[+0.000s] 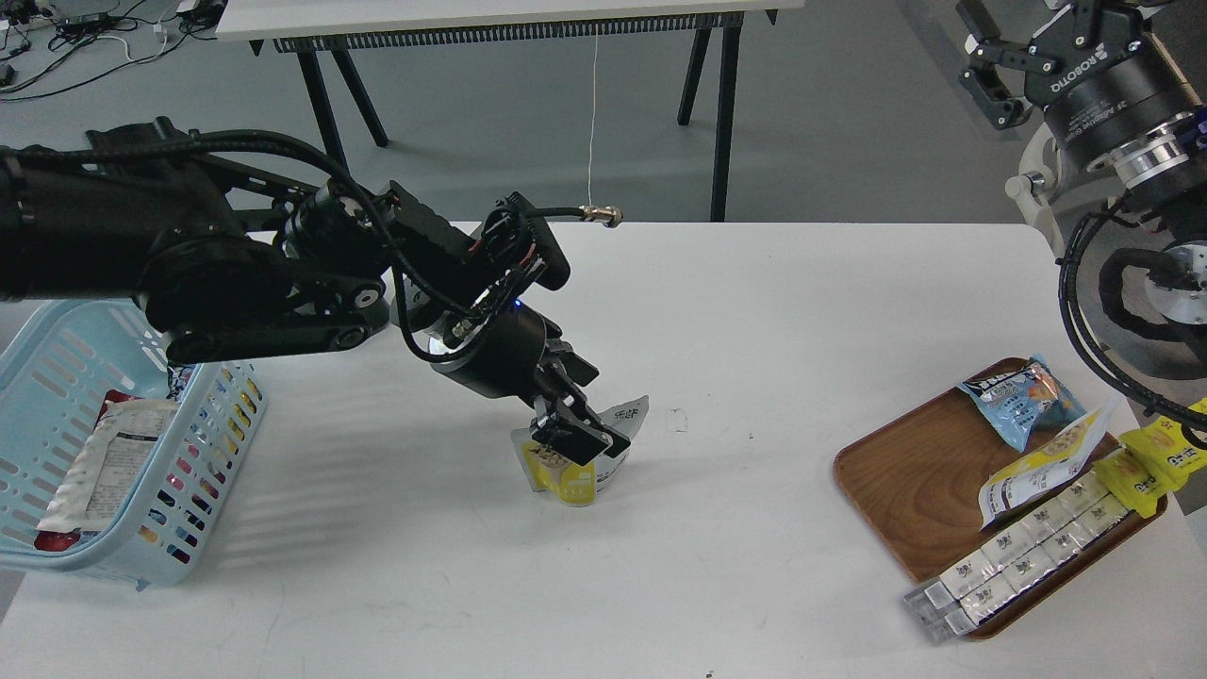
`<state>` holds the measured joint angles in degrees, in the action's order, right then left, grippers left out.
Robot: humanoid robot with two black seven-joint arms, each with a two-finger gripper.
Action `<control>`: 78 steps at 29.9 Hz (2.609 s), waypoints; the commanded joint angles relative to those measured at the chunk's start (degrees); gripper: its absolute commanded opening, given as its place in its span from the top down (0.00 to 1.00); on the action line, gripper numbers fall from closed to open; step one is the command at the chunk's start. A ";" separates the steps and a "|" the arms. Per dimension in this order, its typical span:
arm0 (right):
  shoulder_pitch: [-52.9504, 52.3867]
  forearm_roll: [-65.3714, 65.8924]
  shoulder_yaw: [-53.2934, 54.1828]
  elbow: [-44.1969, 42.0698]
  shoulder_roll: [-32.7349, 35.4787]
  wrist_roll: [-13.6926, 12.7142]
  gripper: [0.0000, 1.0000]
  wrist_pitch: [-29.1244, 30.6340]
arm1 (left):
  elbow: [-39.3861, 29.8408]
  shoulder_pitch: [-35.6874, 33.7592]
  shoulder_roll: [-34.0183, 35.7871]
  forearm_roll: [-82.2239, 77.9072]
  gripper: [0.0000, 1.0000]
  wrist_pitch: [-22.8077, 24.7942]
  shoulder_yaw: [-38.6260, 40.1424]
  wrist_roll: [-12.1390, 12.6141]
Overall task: Scan snack and place in basket
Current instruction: 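Reach the left gripper to the yellow packet and grasp it, then lift the packet and hold it in front of the barcode scanner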
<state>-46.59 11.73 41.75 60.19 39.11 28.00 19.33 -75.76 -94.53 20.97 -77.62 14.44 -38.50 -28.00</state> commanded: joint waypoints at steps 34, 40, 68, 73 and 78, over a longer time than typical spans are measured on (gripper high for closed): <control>0.71 -0.91 0.00 0.19 1.40 0.00 0.03 0.80 | -1.49 -2.49 7.15 -6.75 1.00 -0.20 -1.75 0.00; 1.33 -0.91 0.61 1.07 1.40 0.00 0.03 0.98 | -2.63 -7.51 11.37 -7.80 1.00 -0.29 -1.75 0.00; 1.85 -0.91 1.40 2.57 1.49 0.00 0.03 1.06 | 5.44 -8.13 22.10 -21.87 1.00 0.06 -1.66 0.00; 1.85 -0.91 1.40 2.57 1.49 0.00 0.03 1.06 | 6.33 -8.04 22.27 -21.96 1.00 0.15 -1.58 0.00; 1.85 -0.91 1.40 2.57 1.49 0.00 0.03 1.06 | 6.07 -8.13 23.94 -21.96 1.00 0.50 -1.22 0.00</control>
<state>-44.74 10.81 43.16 62.76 40.62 28.00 20.39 -69.46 -102.58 43.96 -99.59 14.66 -39.93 -28.00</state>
